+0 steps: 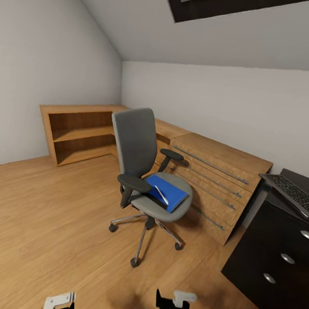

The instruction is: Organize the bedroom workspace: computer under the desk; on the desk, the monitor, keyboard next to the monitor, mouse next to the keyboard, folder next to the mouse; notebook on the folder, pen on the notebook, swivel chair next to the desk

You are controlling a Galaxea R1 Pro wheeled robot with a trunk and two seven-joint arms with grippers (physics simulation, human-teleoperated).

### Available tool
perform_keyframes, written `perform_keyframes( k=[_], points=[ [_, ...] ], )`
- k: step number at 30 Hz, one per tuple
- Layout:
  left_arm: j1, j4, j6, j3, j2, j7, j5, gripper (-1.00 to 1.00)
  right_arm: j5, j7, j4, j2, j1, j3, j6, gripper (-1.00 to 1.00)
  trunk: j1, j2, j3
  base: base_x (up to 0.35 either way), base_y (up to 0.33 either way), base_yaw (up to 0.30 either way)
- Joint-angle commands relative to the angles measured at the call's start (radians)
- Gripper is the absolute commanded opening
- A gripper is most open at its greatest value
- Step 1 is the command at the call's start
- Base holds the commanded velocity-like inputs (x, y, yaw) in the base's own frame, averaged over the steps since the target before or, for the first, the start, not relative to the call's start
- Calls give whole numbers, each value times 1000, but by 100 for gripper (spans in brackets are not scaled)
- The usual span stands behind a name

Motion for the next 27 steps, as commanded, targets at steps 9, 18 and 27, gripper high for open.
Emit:
perform_keyframes(
  k=[9,18,27],
  points=[
    [0,98,-98,-4,-2,6,7,100,-4,1,5,-5,49,8,-77,100,-35,63,27,0,0,0],
    [0,122,-99,-21,-6,10,-1,100,-10,-2,3,-23,52,6,-78,100,-69,126,56,0,0,0],
    [0,129,-98,-27,-3,11,-4,100,-12,-3,3,-27,52,5,-79,100,-104,189,84,0,0,-136]
  ],
)
